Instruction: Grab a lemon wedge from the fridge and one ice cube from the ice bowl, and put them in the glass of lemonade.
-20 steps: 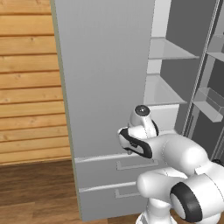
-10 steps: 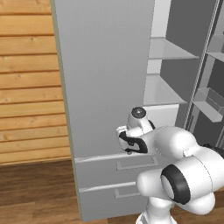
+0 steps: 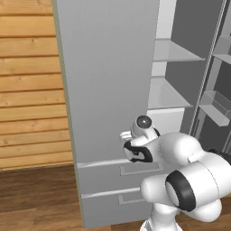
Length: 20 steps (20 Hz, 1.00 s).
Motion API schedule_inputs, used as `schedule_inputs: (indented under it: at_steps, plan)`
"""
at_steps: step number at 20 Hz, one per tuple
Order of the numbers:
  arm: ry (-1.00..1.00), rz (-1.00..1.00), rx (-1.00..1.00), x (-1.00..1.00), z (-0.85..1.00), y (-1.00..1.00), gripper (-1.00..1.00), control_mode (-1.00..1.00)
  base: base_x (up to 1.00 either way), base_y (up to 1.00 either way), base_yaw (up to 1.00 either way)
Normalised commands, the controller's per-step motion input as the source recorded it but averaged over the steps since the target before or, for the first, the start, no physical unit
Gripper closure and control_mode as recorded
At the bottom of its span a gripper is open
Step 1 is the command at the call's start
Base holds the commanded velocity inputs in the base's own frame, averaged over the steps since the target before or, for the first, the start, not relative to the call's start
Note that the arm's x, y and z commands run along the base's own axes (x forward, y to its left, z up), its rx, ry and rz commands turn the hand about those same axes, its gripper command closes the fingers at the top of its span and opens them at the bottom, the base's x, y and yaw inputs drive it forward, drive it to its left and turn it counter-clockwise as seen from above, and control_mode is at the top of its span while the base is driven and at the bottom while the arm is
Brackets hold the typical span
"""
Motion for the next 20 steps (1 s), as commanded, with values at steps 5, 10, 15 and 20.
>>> schedule_inputs:
  at_steps: [5,10,15,20]
  plan:
    - [0.0,0.0,0.0,0.32,-0.03,0.0,1.0,-1.0,0.0,0.0,0.0]
    - [0.01,0.0,0.0,0.32,0.0,0.0,1.0,-1.0,0.0,0.0,0.0]
    - [0.0,0.0,0.0,0.25,0.0,0.0,1.0,-1.0,0.0,0.0,0.0]
    - [0.0,0.0,0.0,0.07,0.02,0.11,1.0,-1.0,0.0,0.0,0.0]
